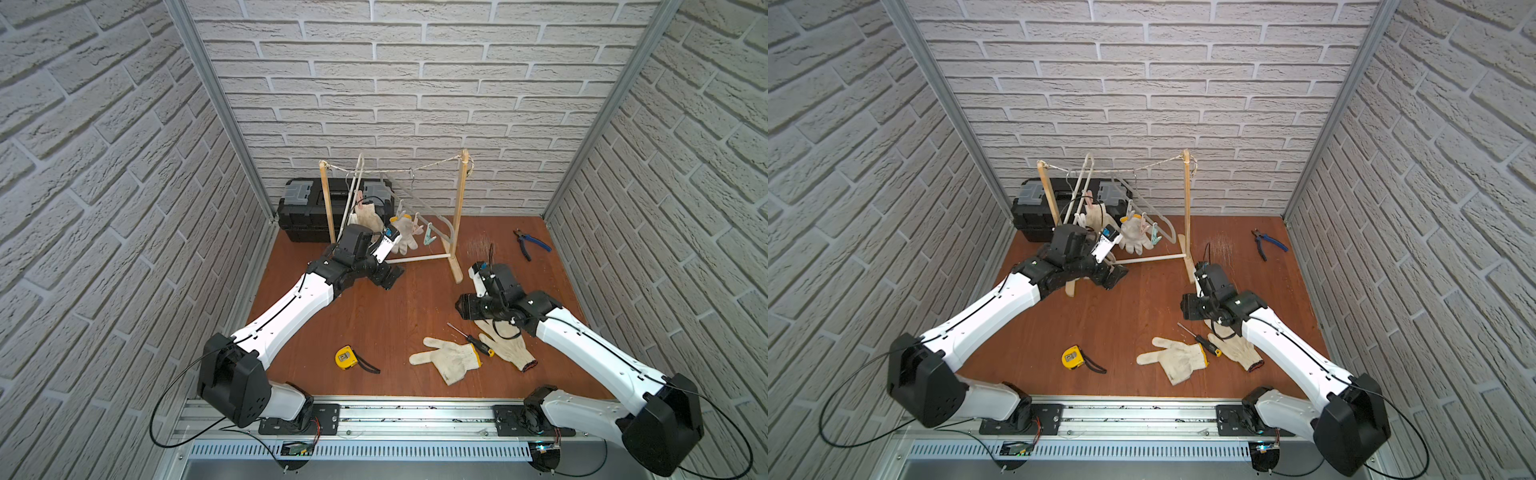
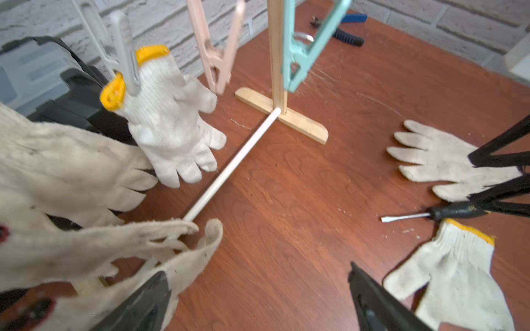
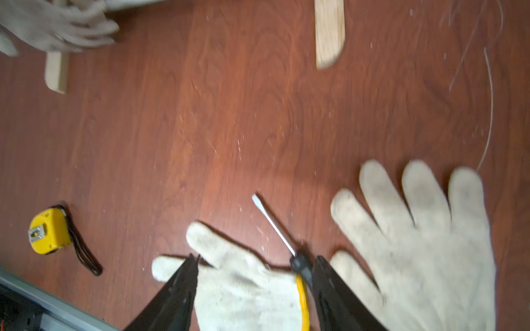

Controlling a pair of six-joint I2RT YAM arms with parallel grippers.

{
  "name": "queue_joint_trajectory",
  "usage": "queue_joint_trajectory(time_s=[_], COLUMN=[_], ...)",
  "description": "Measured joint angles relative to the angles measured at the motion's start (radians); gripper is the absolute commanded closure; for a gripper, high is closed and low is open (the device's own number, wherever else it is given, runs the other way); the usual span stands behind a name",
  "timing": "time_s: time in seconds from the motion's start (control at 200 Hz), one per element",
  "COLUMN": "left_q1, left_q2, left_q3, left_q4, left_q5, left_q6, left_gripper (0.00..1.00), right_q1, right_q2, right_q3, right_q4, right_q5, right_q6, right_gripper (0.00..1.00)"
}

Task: Clip the gloves onto a hanger to dry
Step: Pick up the glove from the center of the board.

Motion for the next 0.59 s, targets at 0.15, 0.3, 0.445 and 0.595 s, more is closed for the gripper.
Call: queue_joint_trajectory(time_s=[0.15,0.3,0.445,0.595], left_q1=[-0.089,-0.162,-0.215,-0.237], left_q2=[-0.06,-0.082,-0.082,-0.09], left_q3=[-0.097,-0.195,-0.256,-0.297], left_q4=[0.012,0.051,0.079,0.116], left_q5=[-0.046,-0.067,-0.083,-0.094], left_q6=[-0.045,-0.111,-0.167,-0.203], left_gripper=[0.02,0.02,0.02,0.02], right_q1=[0.128,0.231,0.274,0.277], right_q2=[-0.117,-0.162,-0.135,-0.082], right_q3=[-0.13,-0.27,-0.362,-0.388], right_q4=[-0.092,-0.123,-0.085,-0.022], right_q5=[0.106,0.145,0.152,0.175], right_q6=[0.241,0.446,0.553,0.604], right_gripper=[0.39,0.4,0.48,0.57])
